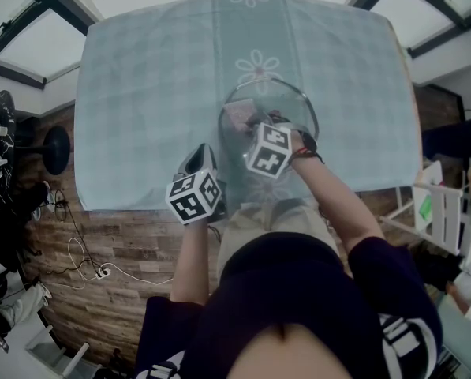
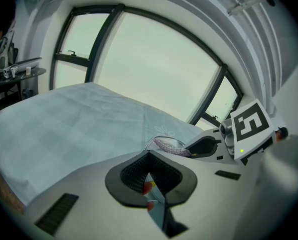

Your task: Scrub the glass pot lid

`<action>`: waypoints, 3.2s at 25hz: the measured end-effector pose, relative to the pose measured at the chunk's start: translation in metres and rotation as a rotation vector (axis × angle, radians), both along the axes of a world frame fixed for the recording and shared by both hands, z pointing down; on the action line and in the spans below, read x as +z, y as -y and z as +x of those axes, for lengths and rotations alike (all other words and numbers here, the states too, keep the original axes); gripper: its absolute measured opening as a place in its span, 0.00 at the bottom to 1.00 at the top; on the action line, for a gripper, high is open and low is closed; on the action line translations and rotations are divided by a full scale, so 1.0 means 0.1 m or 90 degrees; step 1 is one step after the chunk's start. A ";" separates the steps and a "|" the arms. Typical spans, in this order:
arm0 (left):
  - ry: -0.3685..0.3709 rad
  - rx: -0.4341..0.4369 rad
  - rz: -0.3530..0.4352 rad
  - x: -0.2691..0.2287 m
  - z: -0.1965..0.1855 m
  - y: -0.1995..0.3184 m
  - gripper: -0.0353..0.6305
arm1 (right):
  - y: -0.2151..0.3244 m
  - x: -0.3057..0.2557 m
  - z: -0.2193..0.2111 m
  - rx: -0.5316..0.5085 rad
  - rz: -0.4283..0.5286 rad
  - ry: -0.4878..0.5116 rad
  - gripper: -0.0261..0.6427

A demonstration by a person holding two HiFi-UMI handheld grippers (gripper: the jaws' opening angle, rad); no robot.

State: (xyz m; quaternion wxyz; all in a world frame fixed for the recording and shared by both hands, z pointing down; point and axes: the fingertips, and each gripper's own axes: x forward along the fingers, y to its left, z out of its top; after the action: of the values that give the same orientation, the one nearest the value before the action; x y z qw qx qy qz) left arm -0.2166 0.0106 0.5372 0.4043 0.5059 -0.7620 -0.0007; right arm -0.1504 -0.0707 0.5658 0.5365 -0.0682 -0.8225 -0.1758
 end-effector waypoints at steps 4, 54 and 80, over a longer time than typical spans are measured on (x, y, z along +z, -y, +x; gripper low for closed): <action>0.000 0.004 0.001 0.00 0.03 -0.04 0.04 | -0.11 0.04 0.06 -0.006 -0.006 -0.006 0.15; 0.002 0.015 0.004 -0.09 0.54 -0.26 0.04 | -1.15 0.33 1.03 -0.037 -0.092 -0.031 0.16; 0.002 0.063 0.006 -0.12 0.81 -0.23 0.04 | -1.29 0.25 1.32 0.006 -0.103 -0.014 0.16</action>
State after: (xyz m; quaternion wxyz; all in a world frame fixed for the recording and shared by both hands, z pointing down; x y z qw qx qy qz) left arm -0.1359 0.0336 0.5247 0.4004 0.5448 -0.7366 0.0161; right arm -0.0188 0.0581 0.5908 0.5390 -0.1092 -0.8285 -0.1055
